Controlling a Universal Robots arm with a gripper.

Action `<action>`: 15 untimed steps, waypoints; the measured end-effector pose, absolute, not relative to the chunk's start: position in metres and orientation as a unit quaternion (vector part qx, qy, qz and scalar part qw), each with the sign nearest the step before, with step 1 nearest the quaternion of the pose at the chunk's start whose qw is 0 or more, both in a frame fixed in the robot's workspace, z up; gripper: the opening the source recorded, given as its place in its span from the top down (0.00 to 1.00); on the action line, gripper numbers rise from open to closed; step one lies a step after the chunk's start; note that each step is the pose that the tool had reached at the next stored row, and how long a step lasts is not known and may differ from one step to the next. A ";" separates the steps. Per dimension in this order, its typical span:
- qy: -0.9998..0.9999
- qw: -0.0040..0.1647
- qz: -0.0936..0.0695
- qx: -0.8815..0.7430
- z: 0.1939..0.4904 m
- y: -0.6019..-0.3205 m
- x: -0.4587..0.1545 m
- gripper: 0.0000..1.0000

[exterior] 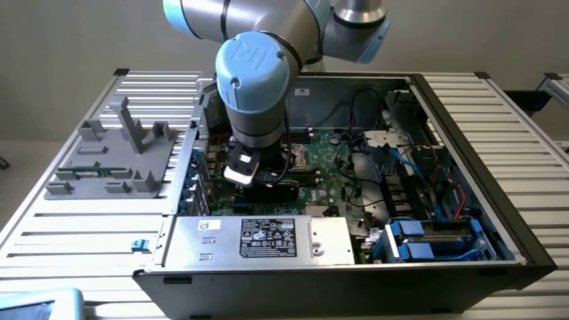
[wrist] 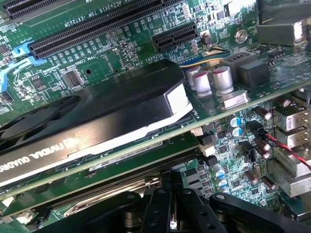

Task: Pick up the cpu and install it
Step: 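Install the second cpu locking lever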

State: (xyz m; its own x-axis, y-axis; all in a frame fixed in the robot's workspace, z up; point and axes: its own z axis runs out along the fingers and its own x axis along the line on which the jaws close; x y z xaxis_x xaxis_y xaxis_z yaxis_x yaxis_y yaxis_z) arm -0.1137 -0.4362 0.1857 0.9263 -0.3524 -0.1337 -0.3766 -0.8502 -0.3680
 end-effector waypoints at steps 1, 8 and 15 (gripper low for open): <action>0.190 0.197 0.030 -0.961 0.186 -0.436 -0.114 0.89; 0.189 0.197 0.029 -0.961 0.185 -0.436 -0.115 0.89; 0.189 0.196 0.027 -0.962 0.185 -0.436 -0.116 0.89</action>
State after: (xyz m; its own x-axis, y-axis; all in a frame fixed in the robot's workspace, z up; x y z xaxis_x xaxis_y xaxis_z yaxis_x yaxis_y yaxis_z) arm -0.1164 -0.4356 0.1853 0.9272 -0.3529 -0.1258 -0.3740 -0.8518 -0.3669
